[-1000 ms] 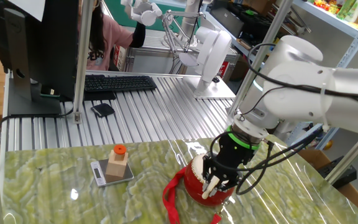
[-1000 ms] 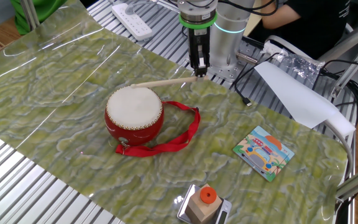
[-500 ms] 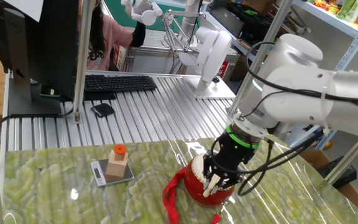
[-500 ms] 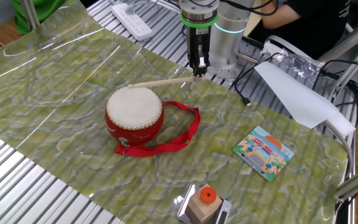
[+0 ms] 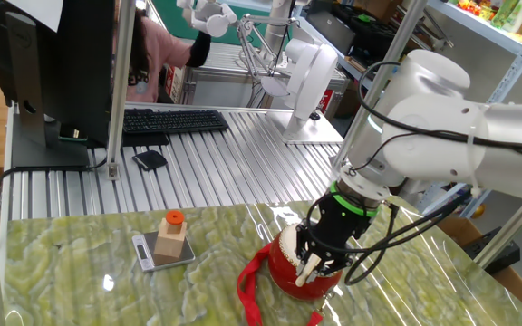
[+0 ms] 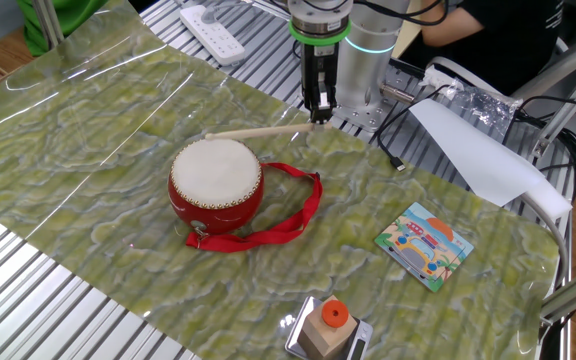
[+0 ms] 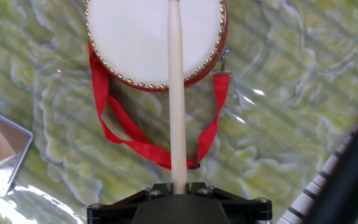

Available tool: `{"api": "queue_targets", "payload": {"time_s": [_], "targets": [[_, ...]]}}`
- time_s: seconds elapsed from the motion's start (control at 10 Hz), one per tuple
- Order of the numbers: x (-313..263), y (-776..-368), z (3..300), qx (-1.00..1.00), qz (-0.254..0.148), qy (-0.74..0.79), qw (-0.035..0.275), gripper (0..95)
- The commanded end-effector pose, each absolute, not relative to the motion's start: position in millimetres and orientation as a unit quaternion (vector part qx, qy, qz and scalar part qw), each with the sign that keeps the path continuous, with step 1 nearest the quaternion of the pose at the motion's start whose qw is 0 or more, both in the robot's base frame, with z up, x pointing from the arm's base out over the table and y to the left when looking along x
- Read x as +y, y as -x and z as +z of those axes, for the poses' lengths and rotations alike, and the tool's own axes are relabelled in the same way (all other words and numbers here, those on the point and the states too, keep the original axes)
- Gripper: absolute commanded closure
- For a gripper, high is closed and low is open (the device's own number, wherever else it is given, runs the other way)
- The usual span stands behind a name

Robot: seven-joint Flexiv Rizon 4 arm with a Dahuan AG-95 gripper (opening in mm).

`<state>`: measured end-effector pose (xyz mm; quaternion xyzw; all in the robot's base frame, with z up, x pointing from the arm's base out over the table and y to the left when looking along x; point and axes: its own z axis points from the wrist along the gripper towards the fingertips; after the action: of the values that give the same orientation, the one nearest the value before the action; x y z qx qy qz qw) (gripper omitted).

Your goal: Play the drum

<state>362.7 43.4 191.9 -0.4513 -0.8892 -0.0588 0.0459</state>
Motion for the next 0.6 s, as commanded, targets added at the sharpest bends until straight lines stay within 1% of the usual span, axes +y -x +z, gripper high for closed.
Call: {"api": "queue_targets", "payload": {"time_s": [0.1,0.3,0.6], "targets": [[42.7,-364.1,190.3,-0.897,-0.060,0.436,0.048,95.0],[42.5,-364.4,190.1,-0.904,-0.060,0.420,0.045,95.0],[42.4,-364.4,190.2,-0.904,-0.068,0.418,0.049,95.0]]}}
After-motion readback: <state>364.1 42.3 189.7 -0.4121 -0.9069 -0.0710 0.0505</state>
